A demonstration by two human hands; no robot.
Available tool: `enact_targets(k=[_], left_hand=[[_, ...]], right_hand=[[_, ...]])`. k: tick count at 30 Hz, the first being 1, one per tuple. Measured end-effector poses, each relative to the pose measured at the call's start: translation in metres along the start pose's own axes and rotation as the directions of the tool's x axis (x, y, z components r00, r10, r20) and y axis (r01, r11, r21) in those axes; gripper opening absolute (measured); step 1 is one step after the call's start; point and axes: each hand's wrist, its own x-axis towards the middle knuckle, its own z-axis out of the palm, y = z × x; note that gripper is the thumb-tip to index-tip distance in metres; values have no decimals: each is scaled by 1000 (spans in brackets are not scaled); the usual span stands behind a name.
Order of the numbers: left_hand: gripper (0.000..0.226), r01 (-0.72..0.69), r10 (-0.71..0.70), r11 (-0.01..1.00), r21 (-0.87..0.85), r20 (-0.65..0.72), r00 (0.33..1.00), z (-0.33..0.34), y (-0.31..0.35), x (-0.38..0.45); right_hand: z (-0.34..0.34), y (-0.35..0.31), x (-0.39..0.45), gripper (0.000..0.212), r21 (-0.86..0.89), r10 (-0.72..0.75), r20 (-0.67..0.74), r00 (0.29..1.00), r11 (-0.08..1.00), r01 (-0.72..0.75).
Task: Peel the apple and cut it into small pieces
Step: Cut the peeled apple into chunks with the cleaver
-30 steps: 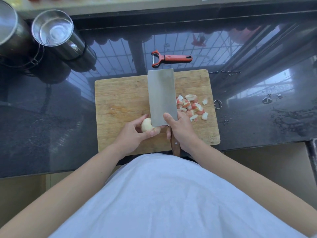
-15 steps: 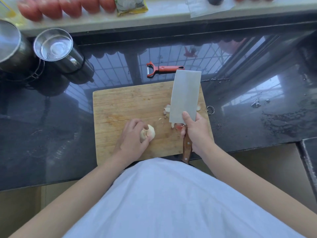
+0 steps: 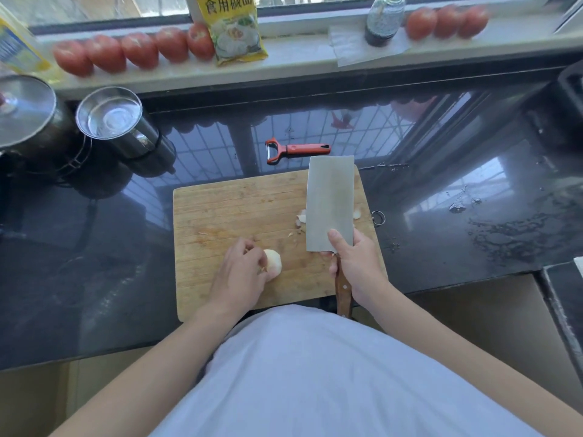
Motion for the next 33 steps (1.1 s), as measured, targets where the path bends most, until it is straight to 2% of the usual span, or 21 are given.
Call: enact_targets(k=[7,10,12,14,17,19,21,22,24,26,30,33], left_hand=[[12,5,-5,990,-141,-2,1000,-6,-10,-2],[8,64,-116,945,-322,-146,982,-26,6,-1],[3,53,-152,880,-472,-174,973,-45,26,5],[3,-5,-95,857,-515,-167,981,-56,48,16],[15,-112,62,902,-417,-133,989,-47,75,41],[31,-181,186,963,-200,4,983,-29,82,62],[51,-267,235,962,65,309,922,-13,83,77],[57,-295,219,947,126,419,881,-10,82,81],[62,-308,220,945,113,479,850,-10,78,87],[58,-307,251,948,79,403,880,-14,76,88],[43,-303,300,953,-5,154,941,-31,78,87],[37,-188,192,980,-58,54,980,-52,64,80]], right_hand=[[-9,4,0,10,7,9,9,1000,1000,-10],[-14,4,1,5,6,11,4,1000,1000,-11],[-18,6,2,5,-10,5,-13,1000,1000,-5],[-23,9,3,7,-18,-4,-38,999,1000,4],[-30,11,2,13,25,11,-95,995,1000,-9],[-37,12,1,15,44,28,-137,990,999,-22],[-42,13,-1,13,60,35,-165,986,998,-26],[-45,14,-1,13,63,36,-177,984,998,-25],[-48,15,-1,11,61,31,-194,980,998,-19],[-50,17,-2,10,53,27,-202,979,998,-16],[-46,17,-3,10,24,31,-204,979,999,-27],[-42,17,-1,11,-39,13,-204,979,999,-22]])
